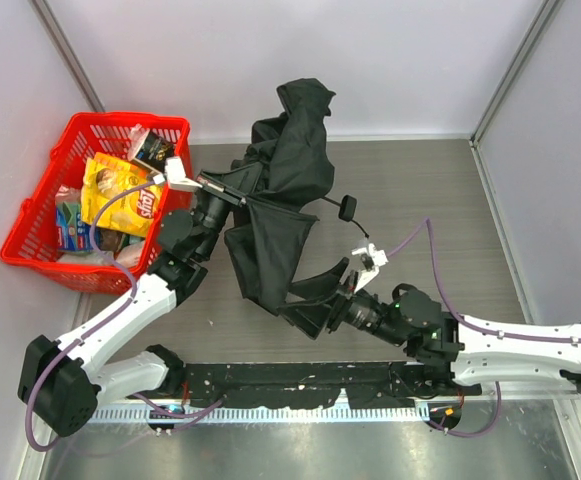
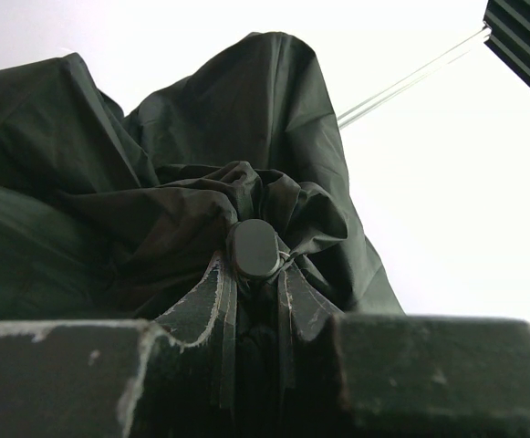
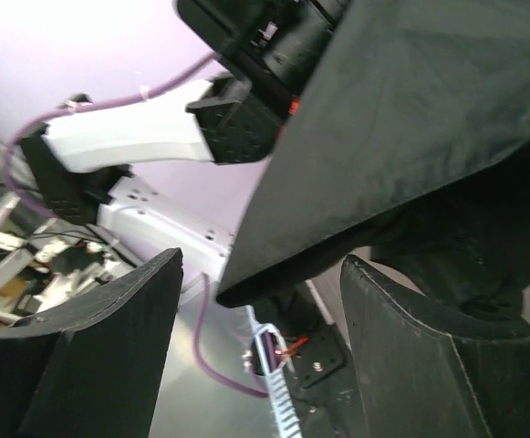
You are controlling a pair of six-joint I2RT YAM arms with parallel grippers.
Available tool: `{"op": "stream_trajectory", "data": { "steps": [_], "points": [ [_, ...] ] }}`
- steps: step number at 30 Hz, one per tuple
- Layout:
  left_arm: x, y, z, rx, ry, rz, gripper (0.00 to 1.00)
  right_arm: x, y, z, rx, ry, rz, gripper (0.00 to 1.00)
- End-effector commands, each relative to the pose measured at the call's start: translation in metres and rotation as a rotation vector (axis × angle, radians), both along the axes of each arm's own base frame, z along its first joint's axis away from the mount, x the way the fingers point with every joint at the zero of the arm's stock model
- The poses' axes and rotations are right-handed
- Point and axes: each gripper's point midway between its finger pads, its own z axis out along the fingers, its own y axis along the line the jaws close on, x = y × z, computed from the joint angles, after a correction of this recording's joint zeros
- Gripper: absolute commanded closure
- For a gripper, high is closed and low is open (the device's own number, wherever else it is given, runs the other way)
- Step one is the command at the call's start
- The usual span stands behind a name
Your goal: Put away the umbrella
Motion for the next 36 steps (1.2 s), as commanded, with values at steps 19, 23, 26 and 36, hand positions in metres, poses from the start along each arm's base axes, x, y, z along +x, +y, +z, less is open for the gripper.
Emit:
{"op": "stream_trajectory", "data": {
  "steps": [19, 23, 26, 36],
  "points": [
    [-0.009, 0.015, 0.040, -0.162, -0.062, 0.009, 1.00, -0.077, 0.055, -0.056, -0.314, -0.250, 0.523, 0.99],
    [-0.014, 0.004, 0.037, -0.159, -0.063, -0.073, 1.00, -0.073, 0.040, -0.099, -0.556, -0.099, 0.515, 0.49],
    [-0.017, -0.004, 0.028, -0.112, -0.038, -0.141, 1.00, -0.054, 0.010, -0.086, -0.559, -0.091, 0.359, 0.35],
    [-0.056, -0.046, -0.006, 0.198, -0.121, -0.451, 1.00, 0.052, -0.125, 0.015, -0.399, 0.031, -0.443, 0.24]
  ]
}}
